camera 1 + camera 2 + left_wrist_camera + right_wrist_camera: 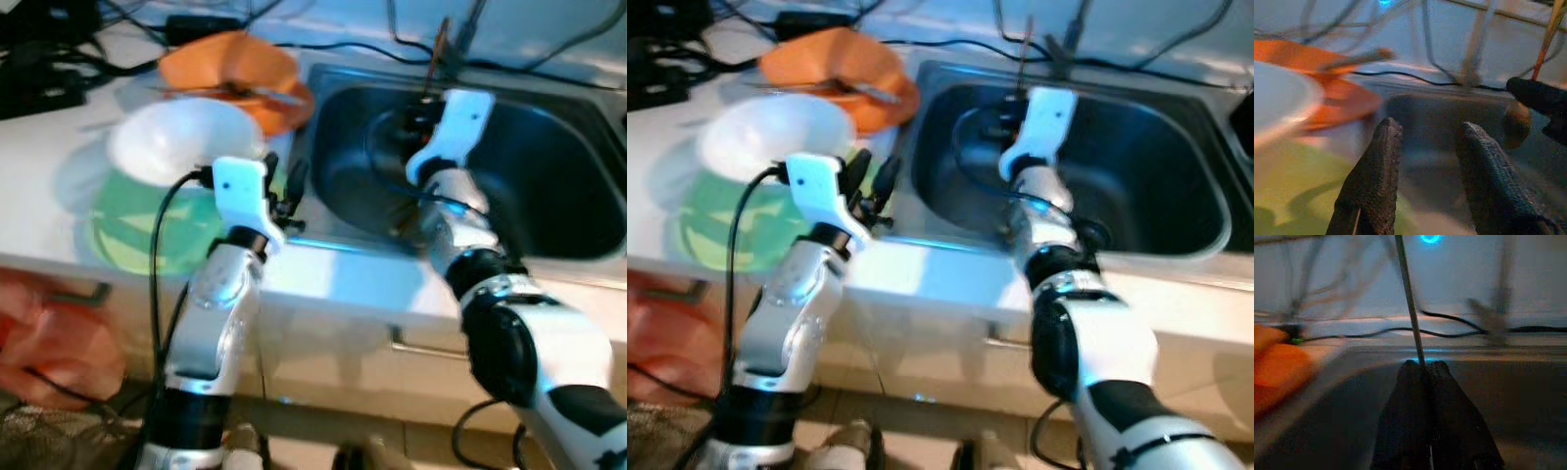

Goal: Kitchen organization

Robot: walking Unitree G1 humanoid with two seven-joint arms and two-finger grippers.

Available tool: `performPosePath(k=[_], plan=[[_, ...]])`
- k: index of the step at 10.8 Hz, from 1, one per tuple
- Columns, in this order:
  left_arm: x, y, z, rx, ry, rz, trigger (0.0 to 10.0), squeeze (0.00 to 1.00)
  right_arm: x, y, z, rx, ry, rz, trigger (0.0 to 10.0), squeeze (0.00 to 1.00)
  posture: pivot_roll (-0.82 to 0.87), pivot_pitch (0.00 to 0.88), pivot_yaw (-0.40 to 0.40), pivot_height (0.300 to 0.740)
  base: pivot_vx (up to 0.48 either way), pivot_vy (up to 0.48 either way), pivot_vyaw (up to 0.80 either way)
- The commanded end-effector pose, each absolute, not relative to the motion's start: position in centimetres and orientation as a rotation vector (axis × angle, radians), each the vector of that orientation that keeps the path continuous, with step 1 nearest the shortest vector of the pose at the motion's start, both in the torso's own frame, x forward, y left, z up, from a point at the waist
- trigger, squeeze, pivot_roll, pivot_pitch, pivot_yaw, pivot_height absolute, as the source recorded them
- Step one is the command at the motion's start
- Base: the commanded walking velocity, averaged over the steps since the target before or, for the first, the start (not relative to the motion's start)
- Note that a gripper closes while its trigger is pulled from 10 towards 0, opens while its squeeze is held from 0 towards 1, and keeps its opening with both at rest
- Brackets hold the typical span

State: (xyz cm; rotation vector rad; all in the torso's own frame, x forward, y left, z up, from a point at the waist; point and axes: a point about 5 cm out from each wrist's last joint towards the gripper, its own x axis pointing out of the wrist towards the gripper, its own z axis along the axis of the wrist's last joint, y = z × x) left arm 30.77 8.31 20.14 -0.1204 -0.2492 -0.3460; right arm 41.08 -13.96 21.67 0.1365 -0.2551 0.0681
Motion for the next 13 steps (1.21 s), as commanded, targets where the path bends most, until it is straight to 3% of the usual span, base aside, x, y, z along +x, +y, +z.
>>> performPosePath(k=[1,8,9,10,13], plan=[[30.7,8.2,20.0,-0.123,-0.241,-0.360,10.0,0.00,41.1,-14.1,21.8,0.146,-0.264,0.061,10.0,0.00,0.21,0.158,-0.082,0.740,0.000,0.000,0.00],[30.7,7.9,22.1,-0.105,-0.313,-0.375,10.0,0.00,40.9,-13.7,20.9,0.119,-0.226,0.076,10.0,0.00,0.20,0.147,-0.085,0.740,0.000,0.000,0.00],[30.8,7.9,22.5,-0.106,-0.325,-0.373,10.0,0.00,40.9,-13.6,20.5,0.121,-0.213,0.078,10.0,0.65,0.20,0.143,-0.084,0.740,0.000,0.000,0.00],[30.8,7.9,22.7,-0.107,-0.330,-0.372,10.0,0.00,40.8,-13.6,20.2,0.124,-0.208,0.081,10.0,1.00,0.20,0.139,-0.084,0.740,0.000,0.000,0.00],[30.8,7.6,23.2,-0.106,-0.344,-0.391,10.0,0.00,40.5,-13.4,19.5,0.149,-0.209,0.086,10.0,1.00,0.19,0.119,-0.079,0.740,0.000,0.000,0.00]])
